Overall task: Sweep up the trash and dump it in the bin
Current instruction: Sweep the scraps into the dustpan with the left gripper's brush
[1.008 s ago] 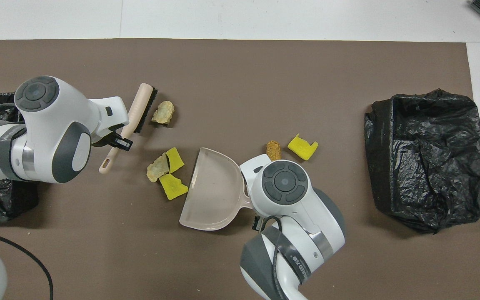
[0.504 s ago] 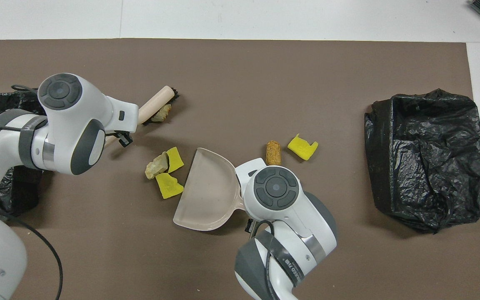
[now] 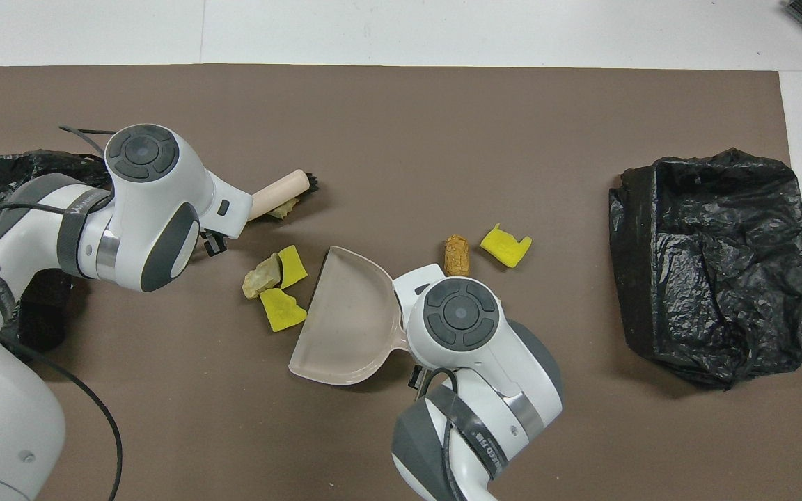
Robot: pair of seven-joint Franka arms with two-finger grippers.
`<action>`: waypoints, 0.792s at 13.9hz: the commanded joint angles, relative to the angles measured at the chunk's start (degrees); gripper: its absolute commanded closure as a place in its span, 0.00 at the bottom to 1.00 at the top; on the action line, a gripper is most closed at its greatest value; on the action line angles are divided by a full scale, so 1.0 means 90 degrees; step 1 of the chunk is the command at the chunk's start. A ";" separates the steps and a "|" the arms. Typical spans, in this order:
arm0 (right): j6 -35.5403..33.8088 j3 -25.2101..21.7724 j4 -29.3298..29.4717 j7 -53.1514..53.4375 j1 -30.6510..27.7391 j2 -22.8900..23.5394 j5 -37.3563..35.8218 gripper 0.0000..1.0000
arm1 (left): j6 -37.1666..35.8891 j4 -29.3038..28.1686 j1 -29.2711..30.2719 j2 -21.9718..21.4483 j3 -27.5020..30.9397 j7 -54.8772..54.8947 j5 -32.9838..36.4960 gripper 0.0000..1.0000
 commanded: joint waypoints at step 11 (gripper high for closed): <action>0.0236 0.0039 -0.0048 0.0012 -0.0028 0.0018 0.0037 1.00 | -0.1309 -0.0702 -0.0493 -0.1287 0.0053 -0.2491 0.0045 1.00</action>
